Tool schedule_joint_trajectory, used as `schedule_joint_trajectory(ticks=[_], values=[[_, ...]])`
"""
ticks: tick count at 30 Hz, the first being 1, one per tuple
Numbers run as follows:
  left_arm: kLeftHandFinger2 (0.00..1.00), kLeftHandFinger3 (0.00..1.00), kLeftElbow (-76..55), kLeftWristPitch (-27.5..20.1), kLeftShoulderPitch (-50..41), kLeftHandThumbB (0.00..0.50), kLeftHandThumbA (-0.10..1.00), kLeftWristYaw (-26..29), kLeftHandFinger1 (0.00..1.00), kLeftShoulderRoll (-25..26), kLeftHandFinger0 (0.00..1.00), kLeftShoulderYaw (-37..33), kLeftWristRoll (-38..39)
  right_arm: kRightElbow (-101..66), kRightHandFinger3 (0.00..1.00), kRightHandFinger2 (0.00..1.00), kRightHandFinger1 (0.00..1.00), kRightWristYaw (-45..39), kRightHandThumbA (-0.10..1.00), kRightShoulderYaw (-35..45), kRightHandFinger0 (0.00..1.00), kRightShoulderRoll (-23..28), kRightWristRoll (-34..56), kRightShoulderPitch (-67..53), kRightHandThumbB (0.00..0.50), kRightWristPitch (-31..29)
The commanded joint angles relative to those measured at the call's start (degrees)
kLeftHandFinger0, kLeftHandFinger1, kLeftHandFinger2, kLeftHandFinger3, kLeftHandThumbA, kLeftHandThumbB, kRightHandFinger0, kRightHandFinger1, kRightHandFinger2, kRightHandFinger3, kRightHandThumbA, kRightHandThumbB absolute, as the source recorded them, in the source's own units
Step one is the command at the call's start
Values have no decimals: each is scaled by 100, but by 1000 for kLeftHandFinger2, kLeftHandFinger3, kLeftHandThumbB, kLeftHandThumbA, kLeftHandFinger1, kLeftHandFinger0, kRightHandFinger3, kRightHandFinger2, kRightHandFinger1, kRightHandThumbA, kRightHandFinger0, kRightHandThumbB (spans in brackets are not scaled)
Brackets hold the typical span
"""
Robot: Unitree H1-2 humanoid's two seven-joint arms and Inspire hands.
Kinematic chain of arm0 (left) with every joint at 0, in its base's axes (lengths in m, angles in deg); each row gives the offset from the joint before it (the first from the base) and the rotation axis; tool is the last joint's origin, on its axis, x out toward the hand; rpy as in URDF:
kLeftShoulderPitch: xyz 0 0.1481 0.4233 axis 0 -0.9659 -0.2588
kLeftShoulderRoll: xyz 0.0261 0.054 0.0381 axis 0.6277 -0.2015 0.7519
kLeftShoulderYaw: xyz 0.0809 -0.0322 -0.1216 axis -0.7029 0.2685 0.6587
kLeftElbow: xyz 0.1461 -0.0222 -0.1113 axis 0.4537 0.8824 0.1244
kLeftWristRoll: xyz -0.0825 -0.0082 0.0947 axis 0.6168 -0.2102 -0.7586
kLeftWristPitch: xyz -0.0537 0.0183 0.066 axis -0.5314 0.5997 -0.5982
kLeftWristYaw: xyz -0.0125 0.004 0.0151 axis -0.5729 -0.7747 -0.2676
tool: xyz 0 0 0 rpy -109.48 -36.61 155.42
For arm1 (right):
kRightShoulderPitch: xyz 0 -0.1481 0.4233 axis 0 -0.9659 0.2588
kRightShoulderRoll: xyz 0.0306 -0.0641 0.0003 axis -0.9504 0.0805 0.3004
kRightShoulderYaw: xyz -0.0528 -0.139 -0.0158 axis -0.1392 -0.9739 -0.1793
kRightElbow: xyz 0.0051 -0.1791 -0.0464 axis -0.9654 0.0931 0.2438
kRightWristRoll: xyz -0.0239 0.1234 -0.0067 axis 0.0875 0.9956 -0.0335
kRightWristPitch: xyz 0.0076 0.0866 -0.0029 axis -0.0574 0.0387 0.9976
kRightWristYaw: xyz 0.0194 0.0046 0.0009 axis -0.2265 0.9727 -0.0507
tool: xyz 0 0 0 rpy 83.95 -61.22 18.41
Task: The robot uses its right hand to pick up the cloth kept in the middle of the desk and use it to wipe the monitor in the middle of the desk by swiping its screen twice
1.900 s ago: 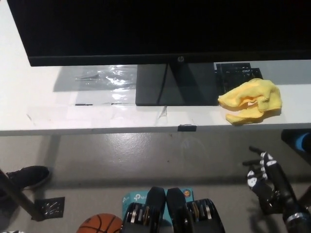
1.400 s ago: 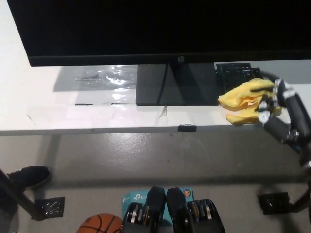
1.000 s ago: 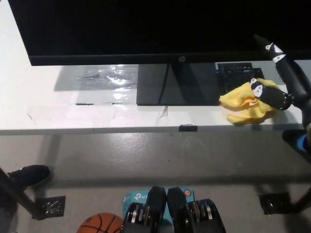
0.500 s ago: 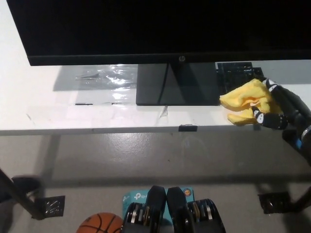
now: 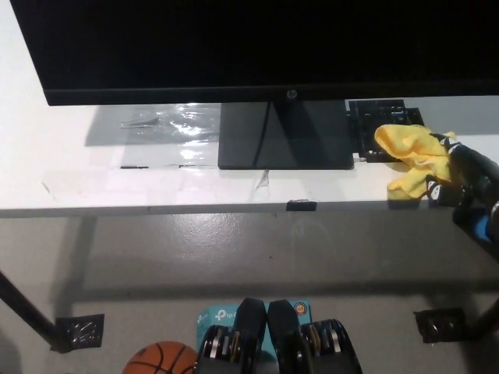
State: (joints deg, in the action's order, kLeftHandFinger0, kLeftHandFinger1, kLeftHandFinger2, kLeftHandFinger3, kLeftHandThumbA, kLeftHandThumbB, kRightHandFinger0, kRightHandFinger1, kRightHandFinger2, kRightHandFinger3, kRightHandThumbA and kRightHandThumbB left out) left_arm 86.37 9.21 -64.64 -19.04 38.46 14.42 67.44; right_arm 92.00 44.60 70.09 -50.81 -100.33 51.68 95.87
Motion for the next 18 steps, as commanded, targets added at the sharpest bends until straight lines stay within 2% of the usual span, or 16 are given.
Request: schedule_joint_trajectory(ticks=[1, 2, 3, 4, 5, 6, 7, 9, 10, 11, 13, 16, 18], values=[[742, 964, -127, -28, -142, 0, 266, 22, 605, 132, 574, 65, -124, -32, 1000, 1000, 1000, 201, 205, 112, 909, -13, 22, 218, 18, -463], [745, 967, -167, 16, -153, 0, 272, 8, 606, 130, 577, 70, -127, 30, 1000, 1000, 902, 318, 109, 101, 773, -23, 23, 205, 1, -745], [745, 968, -166, 15, -153, 0, 275, 4, 608, 127, 579, 76, -119, 83, 1000, 799, 658, 402, 30, 126, 565, -43, 40, 200, 0, -894], [745, 967, -102, -28, -137, 0, 275, 16, 608, 123, 579, 80, -116, 188, 1000, 539, 375, 666, -27, 158, 277, -104, 24, 190, 0, -1206], [743, 966, -96, -33, -135, 0, 276, 17, 608, 122, 579, 80, -117, 198, 1000, 444, 279, 684, -89, 163, 155, -109, 17, 190, 0, -1231], [752, 980, -207, 86, -151, 0, 285, 8, 612, 122, 587, 72, -157, 196, 822, 291, 123, 891, -100, 136, 6, -153, -116, 183, 0, -1298], [749, 978, -245, 120, -154, 0, 283, -4, 605, 119, 581, 74, -157, 209, 675, 305, 131, 1167, -100, 123, 0, -207, -258, 168, 0, -1415], [754, 981, -264, 136, -153, 0, 283, -3, 613, 122, 592, 73, -185, 150, 507, 446, 226, 1262, -100, 143, 0, -259, -292, 140, 0, -1429], [753, 982, -252, 128, -151, 0, 283, -4, 613, 120, 593, 81, -178, 179, 475, 439, 225, 1347, -100, 170, 0, -286, -278, 130, 0, -1524], [751, 981, -250, 105, -156, 0, 286, 6, 612, 117, 593, 85, -186, 269, 429, 375, 196, 1542, -100, 192, 0, -312, -282, 112, 0, -1749], [744, 971, -241, 78, -159, 0, 299, 10, 606, 125, 588, 78, -215, 266, 376, 267, 109, 1593, -100, 205, 0, -324, -306, 85, 0, -1800], [737, 972, -2, -132, -139, 0, 322, 34, 592, 114, 567, 70, -191, 275, 274, 166, 12, 1890, -100, 328, 0, -415, -288, -112, 0, -2006], [736, 971, -63, -75, -153, 0, 322, 6, 592, 113, 565, 74, -181, 282, 314, 203, 13, 1923, -100, 351, 0, -438, -311, -139, 0, -2027]])
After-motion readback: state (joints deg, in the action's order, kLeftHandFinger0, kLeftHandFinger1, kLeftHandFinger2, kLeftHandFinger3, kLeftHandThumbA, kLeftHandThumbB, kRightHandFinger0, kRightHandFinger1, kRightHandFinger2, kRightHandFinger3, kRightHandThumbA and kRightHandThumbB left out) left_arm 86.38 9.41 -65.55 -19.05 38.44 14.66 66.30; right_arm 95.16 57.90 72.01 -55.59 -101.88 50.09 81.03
